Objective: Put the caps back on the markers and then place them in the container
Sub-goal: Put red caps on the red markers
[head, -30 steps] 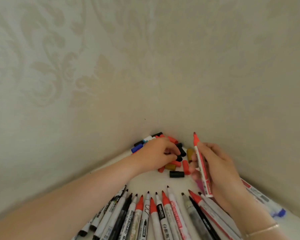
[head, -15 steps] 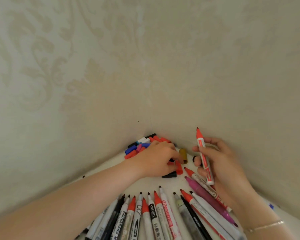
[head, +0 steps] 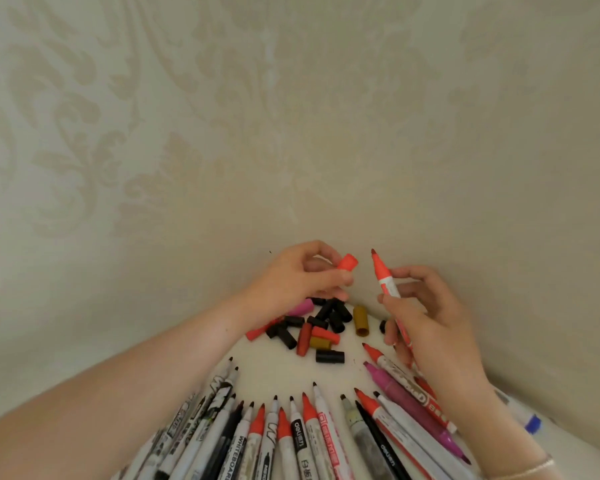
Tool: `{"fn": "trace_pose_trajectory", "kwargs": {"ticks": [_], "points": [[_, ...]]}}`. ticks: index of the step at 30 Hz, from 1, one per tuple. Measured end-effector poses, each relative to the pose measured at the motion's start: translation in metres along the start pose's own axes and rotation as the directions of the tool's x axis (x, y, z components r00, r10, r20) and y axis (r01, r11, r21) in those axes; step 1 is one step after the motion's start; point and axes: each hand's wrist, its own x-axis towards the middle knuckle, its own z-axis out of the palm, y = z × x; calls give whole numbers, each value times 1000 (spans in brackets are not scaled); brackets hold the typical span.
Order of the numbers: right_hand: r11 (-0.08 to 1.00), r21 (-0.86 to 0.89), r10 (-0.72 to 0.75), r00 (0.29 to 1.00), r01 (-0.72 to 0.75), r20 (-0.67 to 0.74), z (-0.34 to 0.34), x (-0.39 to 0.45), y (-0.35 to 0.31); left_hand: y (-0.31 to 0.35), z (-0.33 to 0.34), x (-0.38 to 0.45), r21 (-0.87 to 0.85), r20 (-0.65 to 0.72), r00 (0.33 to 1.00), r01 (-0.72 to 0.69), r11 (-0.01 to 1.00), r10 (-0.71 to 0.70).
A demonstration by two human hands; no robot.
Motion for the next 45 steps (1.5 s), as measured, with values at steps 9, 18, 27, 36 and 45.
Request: {"fn": "trace_pose_trajectory", "kwargs": {"ticks": [9, 18, 27, 36, 45], "points": [[989, -132, -65, 996, 73, 69, 6, -7, -3, 1, -17, -13, -133, 71, 989, 137, 981, -129], [927, -363, -20, 982, 89, 189, 2, -5, 6, 12, -25, -16, 222, 197, 976, 44, 974, -89], [955, -261, -97, 979, 142, 181, 8, -12, 4, 25, -15, -19, 167, 335, 910, 200, 965, -247], [968, -195, -131, 983, 155, 130, 14, -19, 2, 20, 3, -27, 98, 164, 974, 140, 985, -155], [982, -134, -124, 990, 133, 72, 15, -20, 1, 21, 15, -27, 97, 112, 987, 107, 990, -118]]}}
